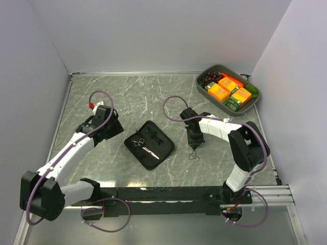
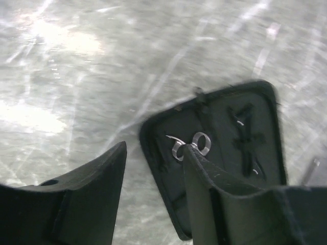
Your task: Sort the hair-cutting tools
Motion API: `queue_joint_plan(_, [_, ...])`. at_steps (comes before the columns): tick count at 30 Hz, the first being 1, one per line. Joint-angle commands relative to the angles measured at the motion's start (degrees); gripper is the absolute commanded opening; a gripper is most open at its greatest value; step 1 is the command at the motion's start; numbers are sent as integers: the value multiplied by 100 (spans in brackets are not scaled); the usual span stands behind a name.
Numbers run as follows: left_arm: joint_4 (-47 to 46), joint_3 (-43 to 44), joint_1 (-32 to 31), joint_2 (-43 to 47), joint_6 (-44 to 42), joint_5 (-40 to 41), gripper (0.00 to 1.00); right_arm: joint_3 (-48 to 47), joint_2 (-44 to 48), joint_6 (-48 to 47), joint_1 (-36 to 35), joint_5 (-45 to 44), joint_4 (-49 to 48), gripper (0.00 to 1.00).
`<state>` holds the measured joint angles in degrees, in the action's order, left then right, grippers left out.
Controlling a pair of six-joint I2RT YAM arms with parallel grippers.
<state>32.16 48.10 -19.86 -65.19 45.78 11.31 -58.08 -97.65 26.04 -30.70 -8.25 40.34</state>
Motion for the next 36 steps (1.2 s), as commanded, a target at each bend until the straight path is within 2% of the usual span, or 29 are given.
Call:
queue_joint_plan(1, [-34,-55,386,-467,54,-41,49,210,60,-64,55,-211,-26,0])
queue_joint_plan(8, [-351,156,527,-1355,-8,-190,42,-18,1045,-336,-155,-511,545,0])
queue_joint_plan(12, [-649,156,527,-1663,36,-445,34,-386,1494,-547,-656,-239,870,0])
queue_joint_plan(16, [-790,174,527,-1936,36,-682,28,-923,1240,-994,-1542,-19,1292,0])
queue_joint_plan(18, [-825,209,527,-2024,10,-814,26,-1116,1091,-1083,-1719,104,1407,0])
queue_joint_plan(23, [-878,157,527,-2112,-16,-990,21,-1302,888,-1286,-1974,631,1398,0])
queue_joint_plan(36, [-1238,-274,527,-1963,-16,-1544,17,-1565,273,-1391,-2265,1027,1459,0])
